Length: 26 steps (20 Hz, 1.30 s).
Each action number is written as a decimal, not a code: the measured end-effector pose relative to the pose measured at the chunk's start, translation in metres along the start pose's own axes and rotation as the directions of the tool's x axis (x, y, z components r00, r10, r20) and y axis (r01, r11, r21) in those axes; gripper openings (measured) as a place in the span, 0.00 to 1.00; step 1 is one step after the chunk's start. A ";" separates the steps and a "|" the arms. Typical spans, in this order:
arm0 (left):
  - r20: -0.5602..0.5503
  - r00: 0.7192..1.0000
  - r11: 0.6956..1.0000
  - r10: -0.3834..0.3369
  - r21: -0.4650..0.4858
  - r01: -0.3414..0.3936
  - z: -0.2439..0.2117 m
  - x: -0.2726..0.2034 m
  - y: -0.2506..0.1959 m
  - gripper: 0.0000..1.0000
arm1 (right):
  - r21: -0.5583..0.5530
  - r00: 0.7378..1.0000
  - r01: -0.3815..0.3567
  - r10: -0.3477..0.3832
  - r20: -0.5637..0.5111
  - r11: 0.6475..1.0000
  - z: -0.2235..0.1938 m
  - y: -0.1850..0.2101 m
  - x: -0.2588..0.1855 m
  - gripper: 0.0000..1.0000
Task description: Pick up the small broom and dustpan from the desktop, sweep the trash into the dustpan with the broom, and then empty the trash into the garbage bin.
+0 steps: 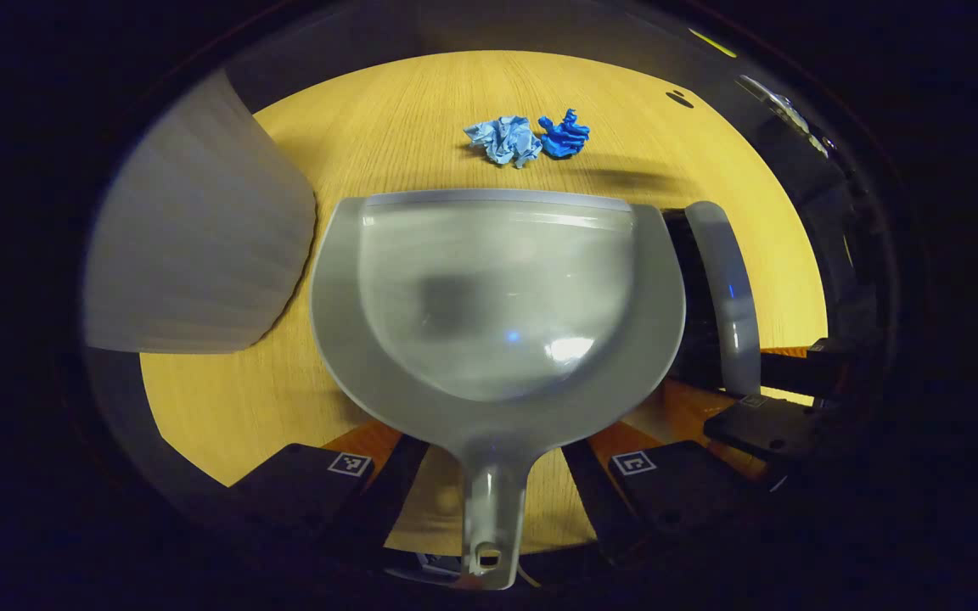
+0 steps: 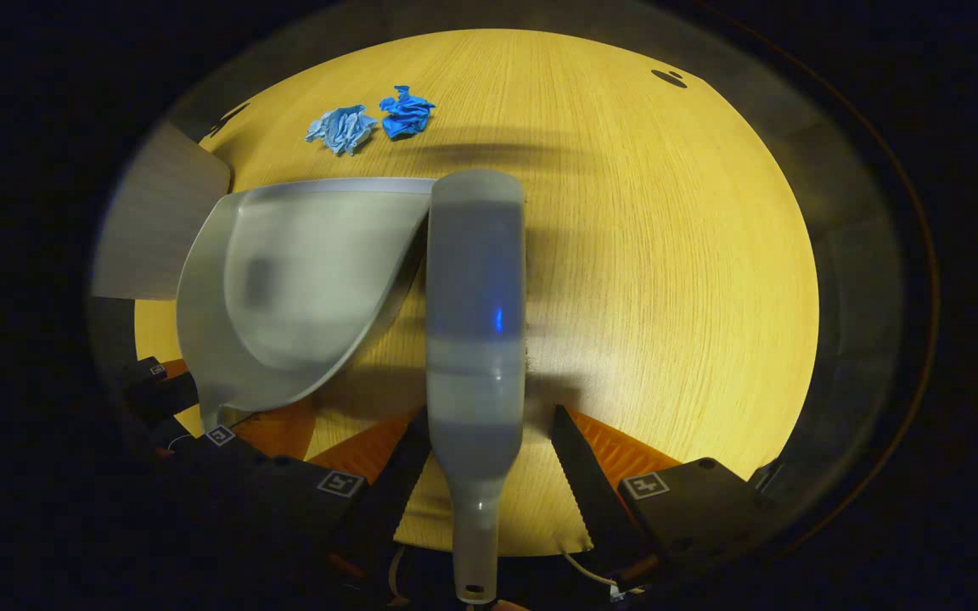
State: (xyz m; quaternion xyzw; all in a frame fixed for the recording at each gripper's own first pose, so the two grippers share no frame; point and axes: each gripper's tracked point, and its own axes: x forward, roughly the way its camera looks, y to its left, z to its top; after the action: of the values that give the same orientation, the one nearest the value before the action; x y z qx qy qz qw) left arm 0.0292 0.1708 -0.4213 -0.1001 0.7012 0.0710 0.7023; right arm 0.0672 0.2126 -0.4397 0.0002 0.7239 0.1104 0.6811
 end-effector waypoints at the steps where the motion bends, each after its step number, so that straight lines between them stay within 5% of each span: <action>1: 0.006 1.000 1.000 0.001 0.007 -0.001 0.000 0.000 0.000 0.85 | 0.001 1.000 0.001 -0.001 0.009 1.000 0.000 0.000 0.000 0.92; 4: 0.033 0.999 1.000 0.002 0.009 -0.002 -0.001 0.003 0.000 0.85 | 0.009 1.000 0.001 -0.002 0.030 1.000 0.000 0.000 0.000 0.98; 5: 0.037 0.999 1.000 0.001 0.014 -0.002 -0.001 0.003 0.001 0.86 | 0.014 1.000 0.002 -0.002 0.030 1.000 0.001 0.000 0.000 0.92; 11: 0.034 0.999 0.999 0.000 0.034 -0.001 0.002 0.004 0.000 0.85 | 0.021 1.000 0.003 -0.004 0.018 1.000 0.001 0.001 0.000 0.89; 13: 0.011 1.000 0.997 0.000 0.076 -0.001 0.004 0.000 0.002 0.75 | 0.023 1.000 0.005 -0.005 0.008 1.000 0.002 0.000 0.001 0.89; 14: 0.000 1.000 0.997 -0.002 0.080 0.002 0.007 0.001 0.002 0.62 | 0.035 1.000 0.005 -0.005 0.005 0.999 0.003 -0.001 0.000 0.93; 16: -0.036 0.999 0.997 -0.001 0.077 0.004 0.009 0.003 0.001 0.35 | 0.067 1.000 0.000 -0.001 0.006 0.998 0.005 -0.001 0.001 0.66; 19: -0.059 0.998 0.996 -0.003 0.094 0.008 0.008 -0.002 0.001 0.32 | 0.002 1.000 -0.017 0.017 0.012 1.000 0.003 -0.001 0.004 0.38; 21: -0.059 0.998 0.993 -0.011 0.118 0.018 0.010 0.002 0.002 0.29 | -0.041 0.999 -0.017 0.019 0.038 0.999 0.003 -0.001 0.000 0.44; 26: -0.005 0.999 0.989 -0.033 0.141 0.034 0.008 0.002 0.004 0.28 | -0.064 0.998 -0.045 0.048 0.047 0.997 -0.002 -0.005 -0.001 0.32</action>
State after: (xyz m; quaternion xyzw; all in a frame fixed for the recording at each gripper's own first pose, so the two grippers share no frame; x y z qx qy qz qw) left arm 0.0357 0.1766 -0.4234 -0.0622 0.7035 0.0094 0.7079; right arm 0.0663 0.2071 -0.4391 -0.0019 0.7032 0.1490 0.6952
